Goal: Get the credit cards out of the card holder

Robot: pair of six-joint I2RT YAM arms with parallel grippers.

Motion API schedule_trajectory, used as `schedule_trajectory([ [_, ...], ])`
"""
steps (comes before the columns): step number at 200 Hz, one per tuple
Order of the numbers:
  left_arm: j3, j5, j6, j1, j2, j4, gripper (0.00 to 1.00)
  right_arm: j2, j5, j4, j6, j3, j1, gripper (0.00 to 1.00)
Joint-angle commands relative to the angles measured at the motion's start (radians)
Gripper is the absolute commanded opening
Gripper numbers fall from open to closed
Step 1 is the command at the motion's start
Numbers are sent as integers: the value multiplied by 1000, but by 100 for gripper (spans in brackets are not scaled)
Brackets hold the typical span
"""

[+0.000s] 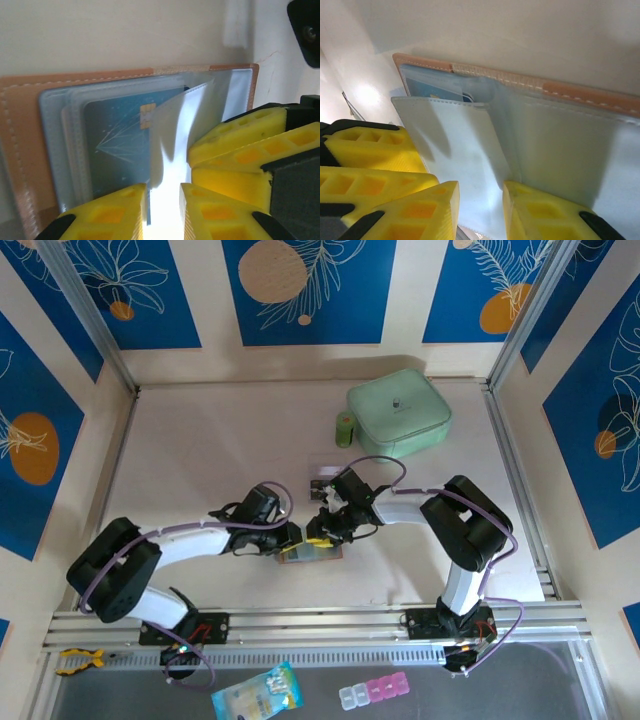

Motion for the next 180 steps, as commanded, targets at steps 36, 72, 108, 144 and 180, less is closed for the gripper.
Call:
schedule_trajectory([
  [36, 49, 17, -12, -10, -2, 9, 23, -74, 10, -17, 17, -34, -8, 32],
  [72, 76, 19, -4, -12, -5, -17, 23, -134, 36, -55, 6, -38, -24, 34],
  [108, 114, 23, 7, -22, 11, -37, 24, -191, 52, -89, -11, -53, -56, 34],
  [144, 150, 30, 9, -36, 49, -37, 24, -242, 62, -128, -33, -61, -88, 34],
  [180, 194, 37, 11, -53, 101, -32, 25, -291, 66, -155, -49, -77, -122, 34],
])
